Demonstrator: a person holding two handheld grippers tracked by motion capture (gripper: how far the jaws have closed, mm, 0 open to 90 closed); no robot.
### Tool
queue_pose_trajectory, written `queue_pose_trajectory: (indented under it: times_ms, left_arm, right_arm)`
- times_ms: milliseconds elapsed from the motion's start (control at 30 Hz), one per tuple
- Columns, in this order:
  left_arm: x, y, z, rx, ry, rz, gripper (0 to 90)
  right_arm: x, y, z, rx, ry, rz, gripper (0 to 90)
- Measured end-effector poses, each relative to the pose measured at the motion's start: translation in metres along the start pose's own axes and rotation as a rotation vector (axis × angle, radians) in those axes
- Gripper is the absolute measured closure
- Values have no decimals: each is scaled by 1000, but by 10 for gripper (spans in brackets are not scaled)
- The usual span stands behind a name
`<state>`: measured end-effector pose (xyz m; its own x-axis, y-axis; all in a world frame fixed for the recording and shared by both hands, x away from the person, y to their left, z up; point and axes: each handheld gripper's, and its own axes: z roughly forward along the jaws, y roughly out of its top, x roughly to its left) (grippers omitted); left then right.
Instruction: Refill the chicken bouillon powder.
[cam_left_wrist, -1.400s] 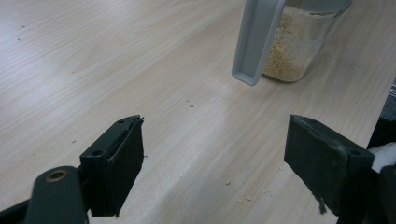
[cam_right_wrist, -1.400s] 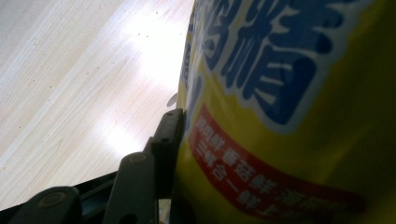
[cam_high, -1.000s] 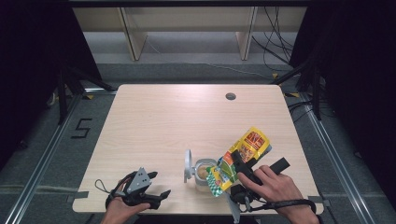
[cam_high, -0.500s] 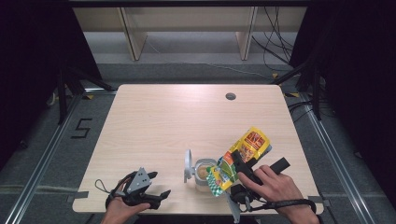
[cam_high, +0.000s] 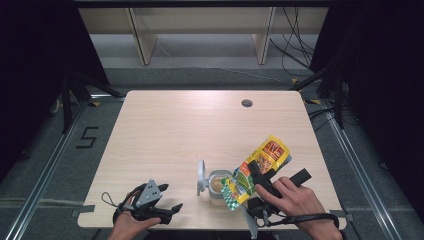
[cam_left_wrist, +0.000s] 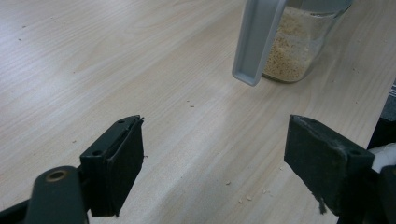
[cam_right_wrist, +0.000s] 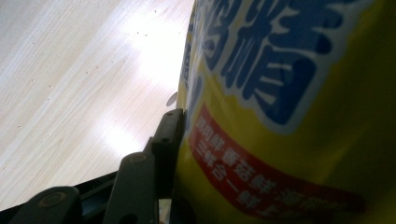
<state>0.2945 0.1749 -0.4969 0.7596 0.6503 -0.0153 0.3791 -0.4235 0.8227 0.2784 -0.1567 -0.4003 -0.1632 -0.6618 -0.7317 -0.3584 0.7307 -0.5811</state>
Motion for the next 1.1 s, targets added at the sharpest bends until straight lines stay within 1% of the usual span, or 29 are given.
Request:
queue_pose_trajectory:
  times_ms: [67,100,133,167,233,300,333,367,400,433,533,567,600,633,667,733,767,833,867,900,967,1033,1067,1100]
  left_arm:
    - [0,0,0,3,-7,1,191]
    - [1,0,0,5,-8,2,191]
    - [0,0,0,3,-7,1,191]
    - [0,0,0,0,-6,0,191]
    - [0,0,0,0,0,1,191]
    - [0,0,0,-1,1,1,191]
    - [0,0,0,-2,1,0,191]
    - [0,0,0,0,0,2,191]
    - [0,0,0,0,0,2,191]
    - [0,0,0,-1,1,0,191]
    - [0,0,0,-1,1,0,191]
    - [0,0,0,3,-5,1,191]
    - [1,0,0,5,-8,2,191]
    - [0,0,0,3,-9,1,191]
    - [0,0,1,-6,-3,0,191]
    - [0,0,1,-2,-4,3,191]
    - [-1,0,1,-12,-5,-8,191]
    - [-1,0,2,-15,-8,-12,191]
    - [-1,0,2,-16,-8,-15,191]
    - [-1,0,1,-17,-4,-16,191]
    - [-1,0,1,-16,-4,-12,191]
    - [0,0,2,-15,-8,5,191]
    - [0,0,1,-15,-5,-1,191]
    - [0,0,2,-16,-5,0,191]
  right_arm:
    - [0,0,0,0,5,-1,572]
    - [0,0,0,2,-15,-2,572]
    - [1,0,0,2,-15,0,572]
    - [0,0,0,-3,6,0,573]
    - [0,0,1,-4,6,-1,572]
    - [1,1,0,5,12,20,573]
    - [1,1,0,6,12,21,573]
    - [0,0,0,-4,6,0,573]
    - [0,0,0,-4,6,0,573]
    - [0,0,0,-1,-17,-4,573]
    - [1,0,0,2,-17,2,573]
    - [0,-1,0,2,-18,-7,573]
    - [1,-1,0,1,-11,6,573]
    - [0,-1,1,-9,8,1,573]
    - [0,-1,1,-8,-16,-13,574]
    - [3,-1,0,6,-10,35,574]
    - [2,-1,0,3,10,39,574]
    - [2,-1,0,0,12,46,574]
    - [4,-1,0,2,-9,63,574]
    - [3,-2,1,-3,-14,42,574]
    - [3,-2,1,-2,-13,42,574]
    - [3,-2,1,-2,-12,44,574]
    - [3,-3,1,-4,-12,40,574]
    - [4,-3,0,-2,-8,48,574]
